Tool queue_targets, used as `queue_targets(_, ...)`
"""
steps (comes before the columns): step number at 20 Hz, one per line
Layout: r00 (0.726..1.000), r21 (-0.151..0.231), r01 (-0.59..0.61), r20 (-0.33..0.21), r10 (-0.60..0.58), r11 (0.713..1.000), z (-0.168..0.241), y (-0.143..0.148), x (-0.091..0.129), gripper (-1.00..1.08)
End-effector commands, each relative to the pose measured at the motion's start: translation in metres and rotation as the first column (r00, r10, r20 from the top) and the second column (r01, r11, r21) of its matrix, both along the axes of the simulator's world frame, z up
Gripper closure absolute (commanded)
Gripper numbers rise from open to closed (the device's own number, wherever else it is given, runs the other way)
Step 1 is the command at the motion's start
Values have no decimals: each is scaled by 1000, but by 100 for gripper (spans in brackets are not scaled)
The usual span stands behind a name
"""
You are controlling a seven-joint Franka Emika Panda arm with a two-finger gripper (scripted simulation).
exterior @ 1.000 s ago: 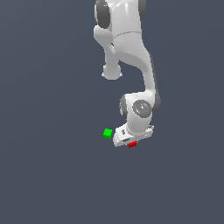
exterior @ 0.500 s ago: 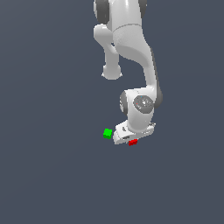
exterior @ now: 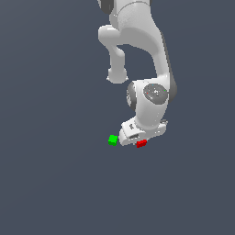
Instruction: Stack the red cube on top of the green cube.
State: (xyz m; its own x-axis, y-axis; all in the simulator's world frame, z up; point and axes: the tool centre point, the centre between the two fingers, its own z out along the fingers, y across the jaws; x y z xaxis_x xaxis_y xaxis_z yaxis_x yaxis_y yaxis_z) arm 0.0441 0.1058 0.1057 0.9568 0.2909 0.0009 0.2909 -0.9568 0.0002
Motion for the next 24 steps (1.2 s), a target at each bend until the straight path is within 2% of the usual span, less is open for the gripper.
queue_targets(1, 1000, 0, 0, -1, 0, 1000, 10, 0, 0, 108)
queue_targets(8, 1000, 0, 0, 0, 0, 1000, 13, -1, 0, 108)
queue_targets(13, 1000, 0, 0, 0, 0, 1000, 8, -12, -4, 108)
queue_targets(17, 1000, 0, 0, 0, 0, 1000, -1, -33, -13, 108)
queue_targets(24, 1000, 0, 1, -1, -1, 1000, -26, -89, -35, 108)
